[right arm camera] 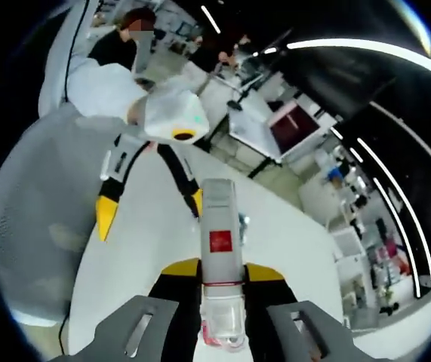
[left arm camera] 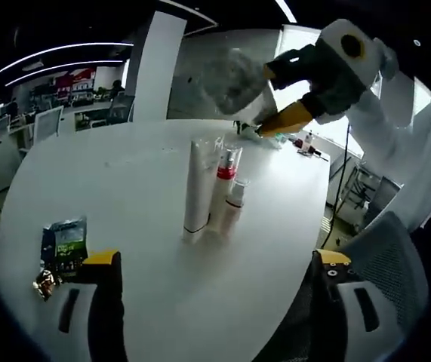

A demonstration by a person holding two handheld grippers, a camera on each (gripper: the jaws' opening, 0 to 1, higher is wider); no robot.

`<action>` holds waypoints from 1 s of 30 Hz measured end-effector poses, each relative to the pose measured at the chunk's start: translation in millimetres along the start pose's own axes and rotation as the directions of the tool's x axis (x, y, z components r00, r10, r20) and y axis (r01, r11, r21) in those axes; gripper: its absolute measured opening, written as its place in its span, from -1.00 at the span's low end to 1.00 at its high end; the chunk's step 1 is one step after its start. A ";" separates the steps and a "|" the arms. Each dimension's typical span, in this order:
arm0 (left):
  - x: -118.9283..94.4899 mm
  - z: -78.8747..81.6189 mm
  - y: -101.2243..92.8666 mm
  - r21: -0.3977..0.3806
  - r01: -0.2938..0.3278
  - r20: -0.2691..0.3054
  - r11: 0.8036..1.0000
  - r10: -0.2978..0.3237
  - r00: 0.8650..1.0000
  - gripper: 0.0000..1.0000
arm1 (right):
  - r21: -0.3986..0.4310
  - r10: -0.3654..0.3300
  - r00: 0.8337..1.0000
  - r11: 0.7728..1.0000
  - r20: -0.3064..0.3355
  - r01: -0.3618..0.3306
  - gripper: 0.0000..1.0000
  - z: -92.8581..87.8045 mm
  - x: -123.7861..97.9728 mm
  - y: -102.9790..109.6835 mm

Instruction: Arrange the skincare products in the storage area until every visible bottle or jar stands upright without overlapping.

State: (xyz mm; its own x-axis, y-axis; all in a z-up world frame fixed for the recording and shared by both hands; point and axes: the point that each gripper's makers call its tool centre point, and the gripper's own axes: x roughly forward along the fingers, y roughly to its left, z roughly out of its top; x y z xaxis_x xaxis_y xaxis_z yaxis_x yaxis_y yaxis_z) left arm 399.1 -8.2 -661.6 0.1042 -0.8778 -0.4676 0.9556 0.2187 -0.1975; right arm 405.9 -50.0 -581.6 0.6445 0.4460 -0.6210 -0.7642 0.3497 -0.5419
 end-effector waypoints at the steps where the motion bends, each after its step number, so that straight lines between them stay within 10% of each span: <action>1: 0.3 0.1 -0.6 0.000 0.000 -0.001 1.000 0.000 1.000 0.98 | 0.006 0.011 1.000 1.000 -0.002 -0.011 -0.73 -1.4 1.5 4.2; 19: -0.8 11.5 -3.1 0.011 0.011 0.051 1.000 -0.012 0.999 0.70 | -0.082 0.127 0.987 0.987 -0.101 -0.136 -0.73 -24.4 25.7 62.1; 30: -2.6 11.7 -16.9 -0.004 0.085 0.052 0.996 -0.085 0.995 -0.21 | -0.149 0.174 0.977 0.970 -0.125 -0.192 -0.73 -25.4 37.0 75.3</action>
State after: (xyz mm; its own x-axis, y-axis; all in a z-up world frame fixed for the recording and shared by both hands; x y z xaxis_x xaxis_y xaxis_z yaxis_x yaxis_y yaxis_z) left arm 385.9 -14.6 -647.0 0.0370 -0.9141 -0.4037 0.9600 0.1447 -0.2397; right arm 372.8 -28.1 -659.8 0.4996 0.3931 -0.7719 -0.8613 0.1305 -0.4911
